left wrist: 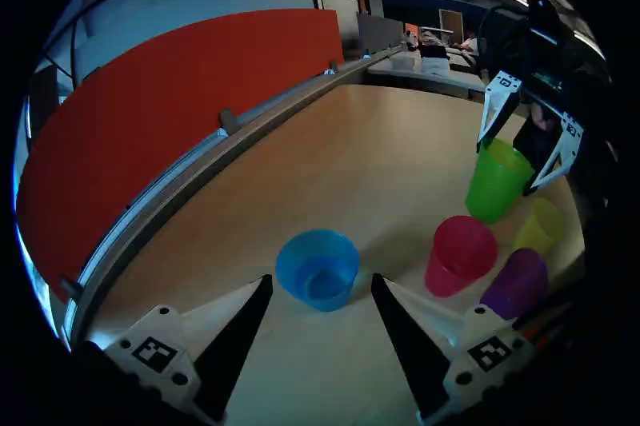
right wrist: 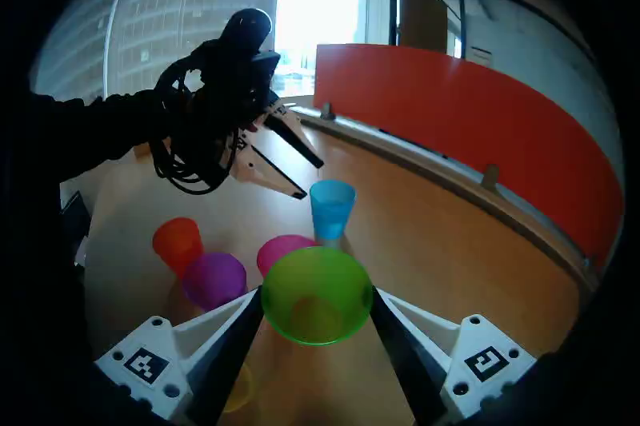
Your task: Pour water
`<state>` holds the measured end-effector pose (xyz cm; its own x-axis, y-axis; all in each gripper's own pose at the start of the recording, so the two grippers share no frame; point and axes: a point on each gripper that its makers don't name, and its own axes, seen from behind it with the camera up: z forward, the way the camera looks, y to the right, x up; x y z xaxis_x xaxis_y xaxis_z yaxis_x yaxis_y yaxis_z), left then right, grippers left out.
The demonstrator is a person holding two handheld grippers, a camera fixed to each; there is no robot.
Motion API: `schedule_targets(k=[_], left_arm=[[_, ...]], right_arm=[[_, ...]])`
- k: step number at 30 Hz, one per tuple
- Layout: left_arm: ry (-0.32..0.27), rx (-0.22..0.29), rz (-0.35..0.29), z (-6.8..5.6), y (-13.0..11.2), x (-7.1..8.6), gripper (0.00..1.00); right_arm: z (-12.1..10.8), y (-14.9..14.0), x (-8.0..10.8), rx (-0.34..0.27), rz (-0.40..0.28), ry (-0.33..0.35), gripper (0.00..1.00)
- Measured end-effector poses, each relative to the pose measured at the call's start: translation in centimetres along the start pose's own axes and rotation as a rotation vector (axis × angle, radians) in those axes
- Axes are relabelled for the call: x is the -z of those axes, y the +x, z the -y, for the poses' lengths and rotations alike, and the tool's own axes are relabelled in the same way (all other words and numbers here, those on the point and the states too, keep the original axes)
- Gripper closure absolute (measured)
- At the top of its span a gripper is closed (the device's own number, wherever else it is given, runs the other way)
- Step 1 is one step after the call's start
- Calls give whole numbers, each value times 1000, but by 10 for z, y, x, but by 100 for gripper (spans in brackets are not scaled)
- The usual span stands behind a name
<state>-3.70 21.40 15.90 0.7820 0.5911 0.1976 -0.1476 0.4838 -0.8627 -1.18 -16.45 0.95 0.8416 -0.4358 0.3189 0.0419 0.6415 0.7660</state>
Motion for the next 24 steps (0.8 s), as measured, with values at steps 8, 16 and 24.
schedule_targets(k=[8, 16, 24], left_arm=[[0, 4, 13, 1, -5, -10, 8], [8, 19, 19, 7, -9, -20, 8], [-5, 30, 22, 7, -11, -29, 8]], right_arm=[[-4, 9, 4, 10, -33, -4, 6], [-5, 12, 7, 22, -55, -3, 6], [-10, 16, 11, 28, -70, -8, 6]])
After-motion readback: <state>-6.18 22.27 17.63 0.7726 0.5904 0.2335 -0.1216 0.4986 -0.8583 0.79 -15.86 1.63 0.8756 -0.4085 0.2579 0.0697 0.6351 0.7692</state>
